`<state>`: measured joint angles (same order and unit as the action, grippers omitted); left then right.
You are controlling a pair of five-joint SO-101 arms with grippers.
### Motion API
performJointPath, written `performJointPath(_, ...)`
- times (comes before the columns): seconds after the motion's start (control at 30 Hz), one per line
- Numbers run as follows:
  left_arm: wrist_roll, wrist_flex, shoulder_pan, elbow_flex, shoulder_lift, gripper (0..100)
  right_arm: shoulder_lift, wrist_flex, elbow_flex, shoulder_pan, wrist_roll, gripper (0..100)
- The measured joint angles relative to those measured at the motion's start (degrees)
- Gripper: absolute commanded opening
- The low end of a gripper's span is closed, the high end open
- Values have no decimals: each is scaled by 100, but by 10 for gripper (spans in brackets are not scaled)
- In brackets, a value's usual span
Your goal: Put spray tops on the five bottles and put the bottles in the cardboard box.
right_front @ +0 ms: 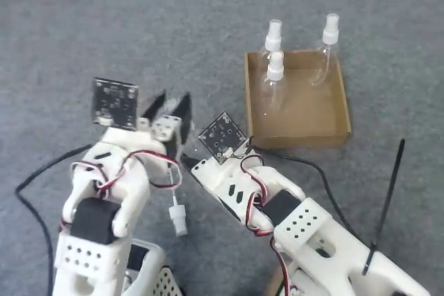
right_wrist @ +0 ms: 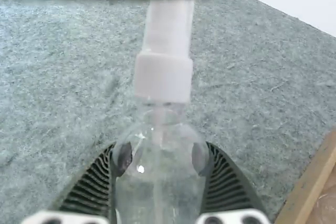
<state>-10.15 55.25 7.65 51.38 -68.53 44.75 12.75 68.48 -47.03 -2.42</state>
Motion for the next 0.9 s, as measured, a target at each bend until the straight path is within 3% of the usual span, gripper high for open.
performJointPath(0.17,105,-18,-677,0,0,130,0,0,0,0,0,6)
performJointPath(0.33,185,-607,-1125,0,0,130,0,0,0,0,0,6)
performJointPath(0.63,211,-1020,-1187,0,738,130,0,0,9,0,0,6)
performJointPath(0.9,220,-809,-721,0,1064,96,0,0,79,0,0,6)
